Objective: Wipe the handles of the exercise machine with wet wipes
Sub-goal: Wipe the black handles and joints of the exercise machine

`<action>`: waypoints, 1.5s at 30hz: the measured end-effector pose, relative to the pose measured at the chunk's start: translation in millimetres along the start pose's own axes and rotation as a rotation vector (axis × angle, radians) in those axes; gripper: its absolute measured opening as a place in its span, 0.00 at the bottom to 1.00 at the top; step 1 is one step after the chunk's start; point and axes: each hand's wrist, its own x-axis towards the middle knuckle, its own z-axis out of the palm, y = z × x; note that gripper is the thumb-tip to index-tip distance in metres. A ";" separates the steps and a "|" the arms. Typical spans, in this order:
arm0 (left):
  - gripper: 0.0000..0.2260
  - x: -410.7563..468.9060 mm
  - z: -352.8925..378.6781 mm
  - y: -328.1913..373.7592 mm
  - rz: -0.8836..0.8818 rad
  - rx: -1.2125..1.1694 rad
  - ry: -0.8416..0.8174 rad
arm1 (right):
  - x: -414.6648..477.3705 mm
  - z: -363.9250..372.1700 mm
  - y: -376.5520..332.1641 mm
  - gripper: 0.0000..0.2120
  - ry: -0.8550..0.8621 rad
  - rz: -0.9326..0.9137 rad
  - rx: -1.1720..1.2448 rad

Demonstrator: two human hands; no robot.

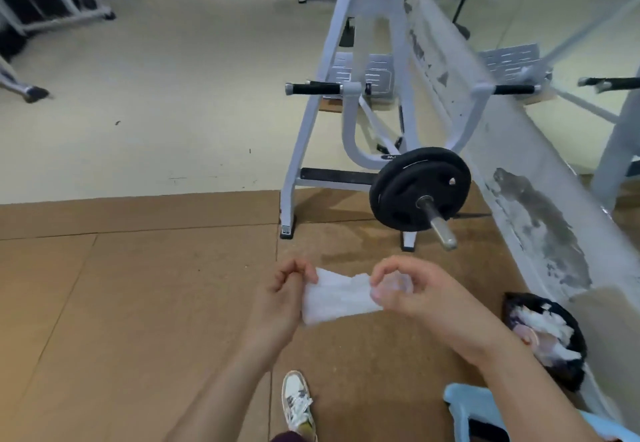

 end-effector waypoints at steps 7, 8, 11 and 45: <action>0.14 89.8 -85.7 33.8 0.163 0.412 -0.124 | 118.5 27.2 -60.0 0.10 -0.004 -0.141 -0.718; 0.12 100.5 -94.1 41.2 0.143 0.365 -0.139 | 131.2 22.5 -66.1 0.08 0.007 -0.124 -0.634; 0.08 134.9 -108.7 63.1 0.127 0.325 -0.182 | 168.3 4.8 -82.3 0.06 0.002 -0.060 -0.236; 0.15 662.3 -64.1 187.1 -0.194 -0.132 -0.187 | 663.3 -99.5 -177.9 0.10 0.038 -0.027 0.122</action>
